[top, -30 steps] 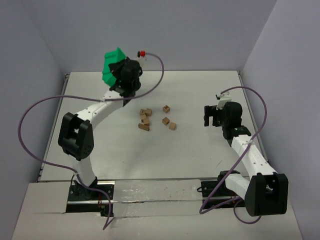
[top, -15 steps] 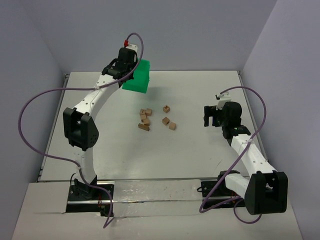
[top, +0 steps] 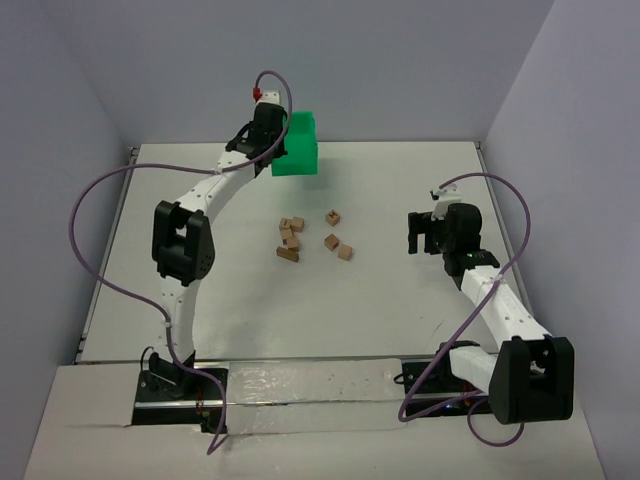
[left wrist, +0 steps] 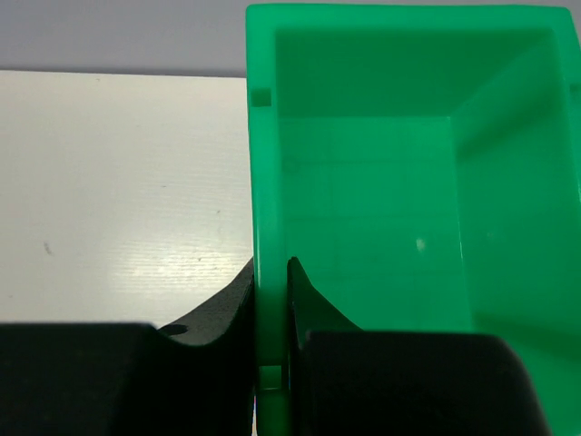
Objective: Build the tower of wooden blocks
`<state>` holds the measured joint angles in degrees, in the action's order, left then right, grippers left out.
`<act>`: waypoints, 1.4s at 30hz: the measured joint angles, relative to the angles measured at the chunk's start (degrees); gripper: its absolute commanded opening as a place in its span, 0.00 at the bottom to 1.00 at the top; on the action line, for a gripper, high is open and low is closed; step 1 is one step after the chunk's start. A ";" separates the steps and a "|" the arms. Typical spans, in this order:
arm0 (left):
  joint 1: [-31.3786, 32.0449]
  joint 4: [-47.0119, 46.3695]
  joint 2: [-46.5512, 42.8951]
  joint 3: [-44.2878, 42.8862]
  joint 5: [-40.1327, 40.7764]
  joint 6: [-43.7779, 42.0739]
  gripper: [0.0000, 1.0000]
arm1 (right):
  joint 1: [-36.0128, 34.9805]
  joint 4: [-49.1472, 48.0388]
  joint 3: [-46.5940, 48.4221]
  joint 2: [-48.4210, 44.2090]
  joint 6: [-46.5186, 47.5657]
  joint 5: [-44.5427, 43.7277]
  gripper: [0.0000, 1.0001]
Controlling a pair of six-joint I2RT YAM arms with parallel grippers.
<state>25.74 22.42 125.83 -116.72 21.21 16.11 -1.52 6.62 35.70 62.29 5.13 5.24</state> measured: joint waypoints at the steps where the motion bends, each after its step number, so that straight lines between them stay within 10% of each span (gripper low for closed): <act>1: 0.00 -0.60 1.16 -0.45 0.25 0.31 0.00 | 0.00 0.01 0.00 0.21 0.00 -0.02 1.00; 18: -3.04 -11.67 13.88 -6.61 -2.94 0.45 0.02 | 0.00 0.01 0.02 1.61 0.00 0.00 1.00; 42: -3.64 -15.04 22.08 -12.56 -4.95 -3.70 0.34 | 0.00 0.02 0.64 1.64 -0.20 0.19 1.00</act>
<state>22.09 7.38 147.91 -129.28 16.26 12.42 -1.52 6.64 36.34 63.92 4.93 5.43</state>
